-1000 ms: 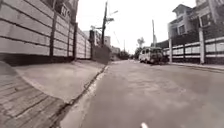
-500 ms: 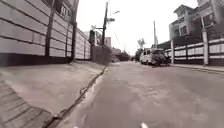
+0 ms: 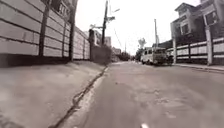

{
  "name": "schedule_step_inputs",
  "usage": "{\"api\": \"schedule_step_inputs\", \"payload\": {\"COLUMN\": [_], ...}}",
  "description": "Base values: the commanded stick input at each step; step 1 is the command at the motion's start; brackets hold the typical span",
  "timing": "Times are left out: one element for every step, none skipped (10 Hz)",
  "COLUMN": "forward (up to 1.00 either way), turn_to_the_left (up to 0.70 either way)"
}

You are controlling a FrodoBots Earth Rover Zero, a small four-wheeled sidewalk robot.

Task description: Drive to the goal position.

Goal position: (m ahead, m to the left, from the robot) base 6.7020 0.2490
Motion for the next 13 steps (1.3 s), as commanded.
{"api": "schedule_step_inputs", "payload": {"forward": [0.70,0.70,0.70,0.70,0.70,0.70,0.70,0.70,0.70,0.70,0.70,0.70,0.70], "turn_to_the_left": [0.00,0.00,0.00,0.00,-0.12,-0.18,-0.01,0.00,0.00,0.00,0.00,0.00,0.00]}}
